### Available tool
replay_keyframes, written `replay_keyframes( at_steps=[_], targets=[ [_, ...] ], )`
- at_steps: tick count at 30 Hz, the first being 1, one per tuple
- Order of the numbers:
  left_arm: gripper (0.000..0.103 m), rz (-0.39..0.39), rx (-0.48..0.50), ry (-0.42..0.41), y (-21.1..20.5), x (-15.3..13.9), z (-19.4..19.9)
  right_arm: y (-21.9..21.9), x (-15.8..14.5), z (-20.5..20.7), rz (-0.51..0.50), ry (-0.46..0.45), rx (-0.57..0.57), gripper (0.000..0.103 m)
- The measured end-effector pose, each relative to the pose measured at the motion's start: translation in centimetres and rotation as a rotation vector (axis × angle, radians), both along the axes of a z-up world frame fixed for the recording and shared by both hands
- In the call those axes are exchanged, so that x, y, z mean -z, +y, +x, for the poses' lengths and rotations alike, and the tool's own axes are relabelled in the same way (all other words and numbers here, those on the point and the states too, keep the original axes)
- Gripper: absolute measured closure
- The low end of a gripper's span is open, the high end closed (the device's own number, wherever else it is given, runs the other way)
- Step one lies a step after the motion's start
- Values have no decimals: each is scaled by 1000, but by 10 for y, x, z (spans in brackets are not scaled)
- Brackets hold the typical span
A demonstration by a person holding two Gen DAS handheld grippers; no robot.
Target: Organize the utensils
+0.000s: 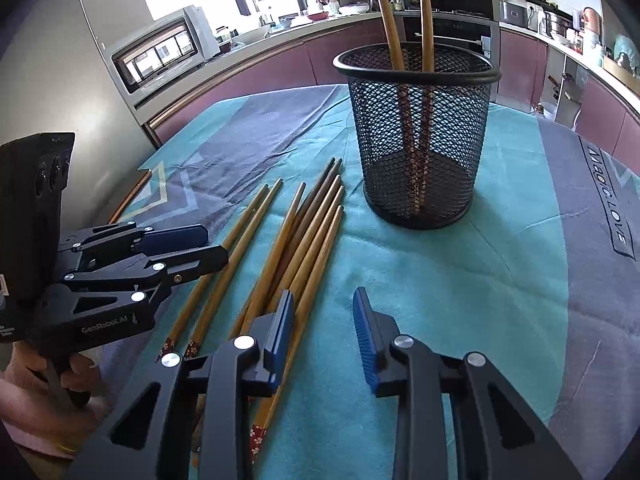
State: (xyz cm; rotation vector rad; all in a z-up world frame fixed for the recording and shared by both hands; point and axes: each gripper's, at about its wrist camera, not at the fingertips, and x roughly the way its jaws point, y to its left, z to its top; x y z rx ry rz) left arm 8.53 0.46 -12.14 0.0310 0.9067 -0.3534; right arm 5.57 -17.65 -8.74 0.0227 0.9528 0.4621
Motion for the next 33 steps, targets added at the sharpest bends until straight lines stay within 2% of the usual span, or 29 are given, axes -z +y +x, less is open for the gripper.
replay_keyframes(
  at_steps=[7, 22, 25, 29, 33],
  targets=[
    [76, 28, 2, 6, 0, 2, 1, 0, 0, -1, -26, -1, 2, 77],
    [76, 27, -6, 12, -4, 3, 7, 3, 0, 2, -74, -3, 4, 78],
    [77, 22, -18, 13, -4, 4, 10, 1, 1, 4, -65, -5, 10, 83],
    [84, 20, -48, 11, -3, 4, 11, -5, 1, 8, -54, 7, 20, 96],
    [90, 8, -67, 21, 1, 5, 14, -6, 0, 8, -60, 11, 12, 96]
  ],
)
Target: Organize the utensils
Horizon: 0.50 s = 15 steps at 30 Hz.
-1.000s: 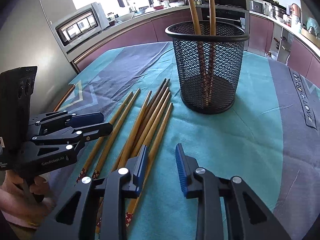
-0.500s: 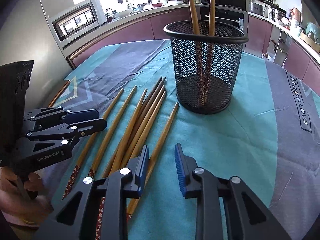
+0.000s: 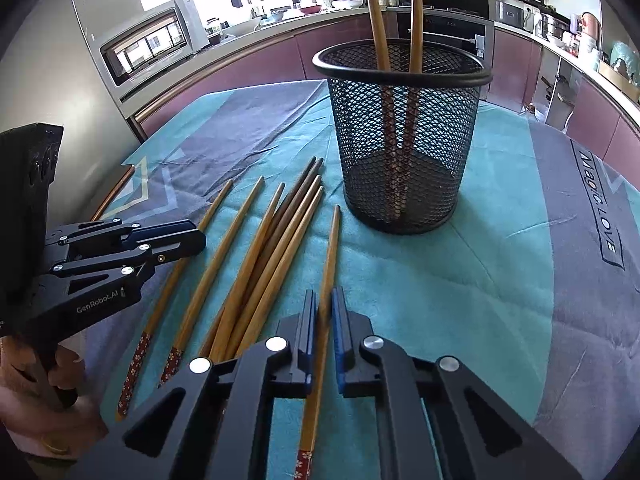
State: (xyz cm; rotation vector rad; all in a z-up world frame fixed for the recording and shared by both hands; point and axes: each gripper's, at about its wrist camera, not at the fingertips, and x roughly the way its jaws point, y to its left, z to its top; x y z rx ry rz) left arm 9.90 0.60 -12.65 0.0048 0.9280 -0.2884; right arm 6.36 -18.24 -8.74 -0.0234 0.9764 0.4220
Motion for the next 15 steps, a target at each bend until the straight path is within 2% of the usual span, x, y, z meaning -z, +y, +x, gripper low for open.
replay_keyframes(
  at_steps=[6, 15],
  targets=[
    [88, 8, -5, 1, -3, 1, 4, 4, -1, 2, -49, -13, -25, 96],
    [93, -2, -31, -3, -4, 2, 3, -4, 0, 3, 6, -7, -11, 98]
  ],
)
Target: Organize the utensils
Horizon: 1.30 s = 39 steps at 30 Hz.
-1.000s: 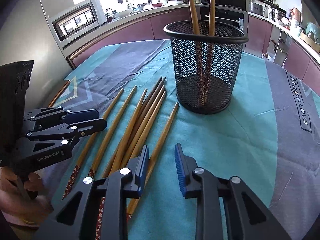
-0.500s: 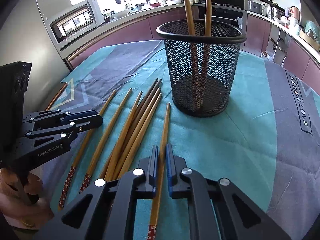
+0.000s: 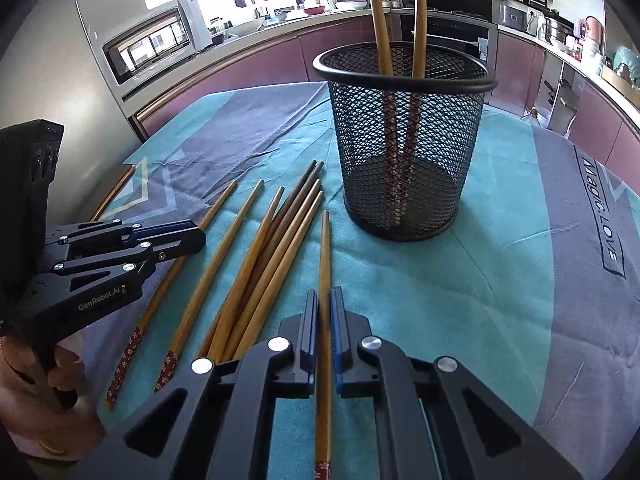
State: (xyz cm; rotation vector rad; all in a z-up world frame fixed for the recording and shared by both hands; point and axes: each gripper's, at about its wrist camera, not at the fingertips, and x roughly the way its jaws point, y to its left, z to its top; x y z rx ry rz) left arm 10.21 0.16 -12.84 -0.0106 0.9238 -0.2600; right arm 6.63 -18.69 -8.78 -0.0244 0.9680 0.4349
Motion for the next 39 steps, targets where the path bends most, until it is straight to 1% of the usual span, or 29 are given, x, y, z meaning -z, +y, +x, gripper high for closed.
replay_keyframes(
  at_steps=[4, 7, 10, 15, 20, 25, 30, 36, 39],
  targets=[
    [96, -13, -8, 5, 3, 0, -1, -3, -2, -1, 16, 1, -1, 98],
    [96, -18, -8, 7, 4, -1, -1, -7, -4, -4, 32, -4, -3, 98],
    [96, -34, -1, 9, 5, -2, -2, -10, -10, -7, 76, -17, -15, 98],
    [96, -69, 20, -2, 6, -12, -5, -11, -28, -18, 136, -75, -59, 98],
    [96, -137, 57, -24, 10, -30, -12, -17, -48, -24, 189, -122, -60, 98],
    [96, -214, 106, -66, 17, -57, -18, -28, -70, -28, 256, -177, -46, 98],
    [96, -294, 171, -146, 22, -95, -29, -44, -95, -32, 322, -254, -18, 98],
    [96, -374, 215, -240, 25, -139, -33, -59, -126, -32, 353, -363, 16, 98],
    [96, -393, 218, -295, 23, -159, -29, -66, -142, -29, 359, -404, 19, 98]
  ],
)
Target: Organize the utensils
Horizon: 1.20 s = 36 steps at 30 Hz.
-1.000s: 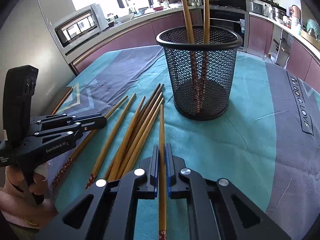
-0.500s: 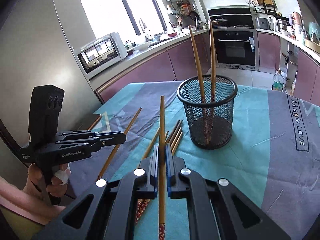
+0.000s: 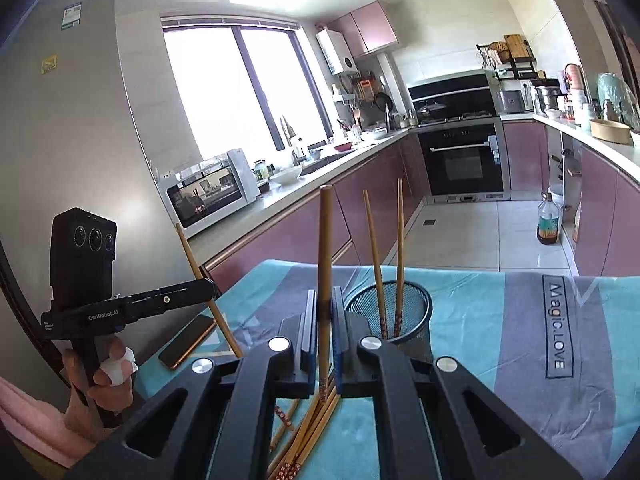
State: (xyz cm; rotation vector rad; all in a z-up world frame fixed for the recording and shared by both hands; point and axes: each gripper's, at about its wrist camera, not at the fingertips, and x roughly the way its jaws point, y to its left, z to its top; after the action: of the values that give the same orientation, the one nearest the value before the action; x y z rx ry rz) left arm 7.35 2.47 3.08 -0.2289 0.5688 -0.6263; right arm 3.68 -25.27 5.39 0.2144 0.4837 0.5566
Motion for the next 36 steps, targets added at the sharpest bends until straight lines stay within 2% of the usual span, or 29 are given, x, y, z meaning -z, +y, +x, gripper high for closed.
replay_keyframes(
  at_steps=[8, 13, 17, 22, 28, 32, 36],
  targets=[
    [96, -38, -28, -84, -14, -44, 28, -11, -42, 12, -21, -83, 9, 98],
    [96, -46, -36, -129, -28, -68, 42, -19, -65, 21, -33, -139, 52, 98],
    [96, -2, -62, -139, -42, -74, 56, -21, -70, 34, -65, -157, 94, 98],
    [96, 108, -58, -72, -69, -59, 80, -13, -51, 61, -108, -85, 94, 98],
    [96, 211, -31, 16, -98, -24, 103, 2, -17, 89, -156, 53, 62, 98],
    [96, 246, -12, 33, -105, -13, 116, 10, -2, 103, -190, 137, 42, 98],
    [96, 241, -6, 51, -99, -7, 126, 14, 9, 115, -217, 185, 58, 97]
  ],
)
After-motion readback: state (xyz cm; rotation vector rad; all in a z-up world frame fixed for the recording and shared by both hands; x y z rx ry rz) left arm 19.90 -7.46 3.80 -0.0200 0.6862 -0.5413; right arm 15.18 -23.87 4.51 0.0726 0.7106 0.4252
